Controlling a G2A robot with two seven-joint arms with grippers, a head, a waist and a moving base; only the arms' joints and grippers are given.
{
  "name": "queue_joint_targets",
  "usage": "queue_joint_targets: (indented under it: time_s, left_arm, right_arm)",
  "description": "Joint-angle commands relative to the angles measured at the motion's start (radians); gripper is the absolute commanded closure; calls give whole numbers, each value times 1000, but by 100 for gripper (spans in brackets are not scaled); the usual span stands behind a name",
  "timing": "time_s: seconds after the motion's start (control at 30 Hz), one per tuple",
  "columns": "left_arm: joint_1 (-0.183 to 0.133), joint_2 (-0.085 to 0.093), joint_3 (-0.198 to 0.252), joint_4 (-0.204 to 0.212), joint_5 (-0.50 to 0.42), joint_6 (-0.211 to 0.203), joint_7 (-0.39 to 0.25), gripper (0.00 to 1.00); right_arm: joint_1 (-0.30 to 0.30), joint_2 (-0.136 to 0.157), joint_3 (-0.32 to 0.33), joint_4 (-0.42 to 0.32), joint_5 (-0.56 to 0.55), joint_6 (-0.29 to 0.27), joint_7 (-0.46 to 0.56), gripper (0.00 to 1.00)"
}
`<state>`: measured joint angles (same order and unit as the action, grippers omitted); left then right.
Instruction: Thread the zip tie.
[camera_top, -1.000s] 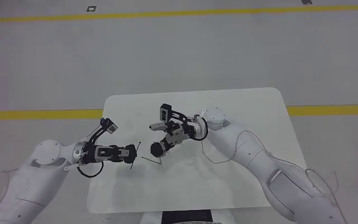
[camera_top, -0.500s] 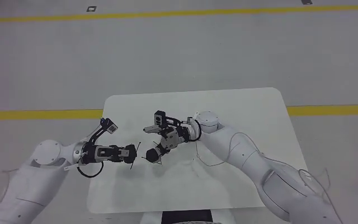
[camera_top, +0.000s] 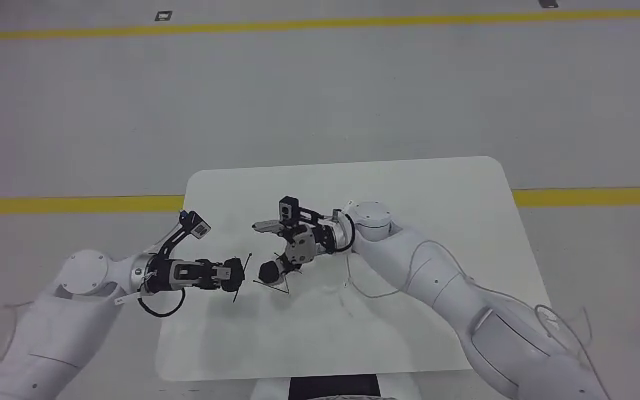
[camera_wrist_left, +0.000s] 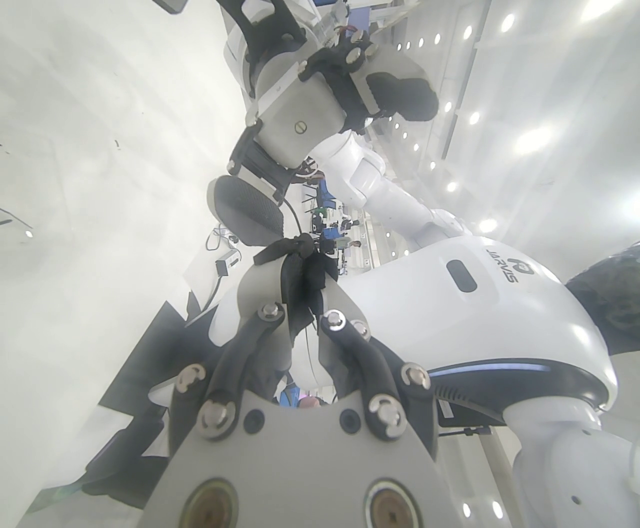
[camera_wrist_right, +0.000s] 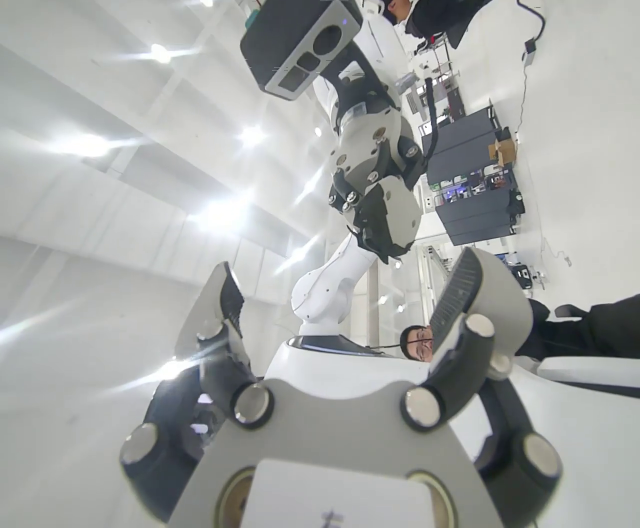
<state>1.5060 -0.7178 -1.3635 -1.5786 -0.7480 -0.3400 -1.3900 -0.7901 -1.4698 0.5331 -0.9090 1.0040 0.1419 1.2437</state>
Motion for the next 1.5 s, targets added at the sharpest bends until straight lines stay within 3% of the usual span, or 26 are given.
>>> queue_joint_targets:
  time_s: [0.0, 0.07, 0.1, 0.17, 0.43, 0.77, 1.13, 1.47]
  left_arm:
    - [0, 0, 0, 0, 0, 0, 0, 100]
    - [0, 0, 0, 0, 0, 0, 0, 100]
    - [0, 0, 0, 0, 0, 0, 0, 100]
    - [0, 0, 0, 0, 0, 0, 0, 100]
    - [0, 0, 0, 0, 0, 0, 0, 100]
    - [0, 0, 0, 0, 0, 0, 0, 100]
    - [0, 0, 0, 0, 0, 0, 0, 100]
    - [0, 0, 0, 0, 0, 0, 0, 100]
  right_arm:
    - [-4, 1, 9, -5, -9, 7, -15, 0]
    - [-7, 2, 16, -9, -16, 12, -26, 0]
    - [-9, 2, 20, -10, -19, 15, -30, 8]
    - [-12, 2, 28, -10, -25, 18, -35, 52]
    - [-19, -2, 53, -1, -38, 26, -40, 73]
    - [-21, -17, 63, 24, -47, 37, -29, 83]
    - [-17, -36, 66, 57, -66, 46, -1, 79]
    - [-18, -49, 74, 69, -78, 45, 16, 84]
